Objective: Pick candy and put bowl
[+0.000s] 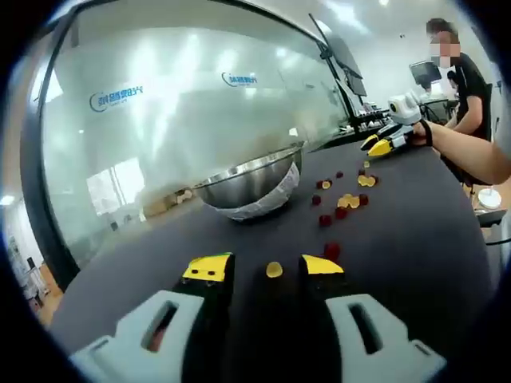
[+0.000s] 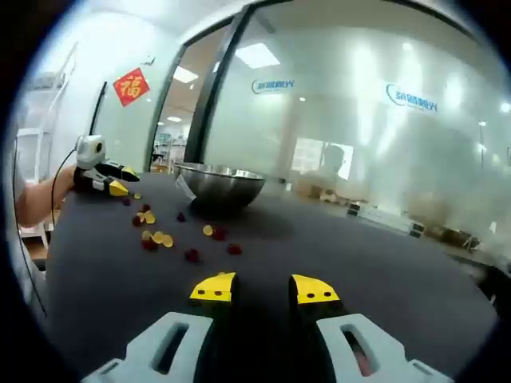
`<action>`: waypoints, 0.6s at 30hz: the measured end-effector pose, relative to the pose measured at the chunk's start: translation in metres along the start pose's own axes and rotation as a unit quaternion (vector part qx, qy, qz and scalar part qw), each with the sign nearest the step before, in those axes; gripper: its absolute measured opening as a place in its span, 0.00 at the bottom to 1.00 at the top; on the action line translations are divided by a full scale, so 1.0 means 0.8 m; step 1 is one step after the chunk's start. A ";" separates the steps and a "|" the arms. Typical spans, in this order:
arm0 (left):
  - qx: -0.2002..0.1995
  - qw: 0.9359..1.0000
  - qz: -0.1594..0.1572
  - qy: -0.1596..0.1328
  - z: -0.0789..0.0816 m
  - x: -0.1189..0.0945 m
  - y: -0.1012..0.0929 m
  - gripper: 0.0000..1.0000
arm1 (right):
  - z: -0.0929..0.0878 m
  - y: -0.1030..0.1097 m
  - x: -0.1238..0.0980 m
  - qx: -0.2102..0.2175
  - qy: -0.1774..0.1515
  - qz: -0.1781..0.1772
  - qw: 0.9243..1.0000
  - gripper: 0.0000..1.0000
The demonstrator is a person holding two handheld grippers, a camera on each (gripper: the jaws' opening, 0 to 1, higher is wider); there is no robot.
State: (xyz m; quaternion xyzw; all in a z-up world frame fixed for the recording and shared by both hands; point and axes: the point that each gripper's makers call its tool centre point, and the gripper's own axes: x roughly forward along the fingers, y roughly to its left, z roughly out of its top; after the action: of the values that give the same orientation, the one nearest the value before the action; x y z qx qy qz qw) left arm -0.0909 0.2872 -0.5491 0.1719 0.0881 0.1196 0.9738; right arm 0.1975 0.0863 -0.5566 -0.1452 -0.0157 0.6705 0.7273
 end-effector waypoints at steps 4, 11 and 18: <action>0.000 1.000 -0.001 0.000 0.000 0.000 -0.001 0.26 | 0.000 0.000 0.000 0.000 0.000 0.000 1.000 0.21; 0.000 1.000 -0.003 0.000 0.000 0.000 -0.002 0.26 | 0.000 -0.001 0.000 0.001 0.000 0.000 1.000 0.21; 0.001 1.000 -0.004 0.002 -0.001 0.001 -0.002 0.26 | 0.000 -0.002 0.000 0.002 0.000 -0.001 1.000 0.21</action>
State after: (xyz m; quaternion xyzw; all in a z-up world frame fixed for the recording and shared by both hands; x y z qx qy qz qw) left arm -0.0904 0.2865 -0.5506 0.1725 0.0906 0.1163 0.9739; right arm 0.1991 0.0863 -0.5566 -0.1440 -0.0146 0.6700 0.7281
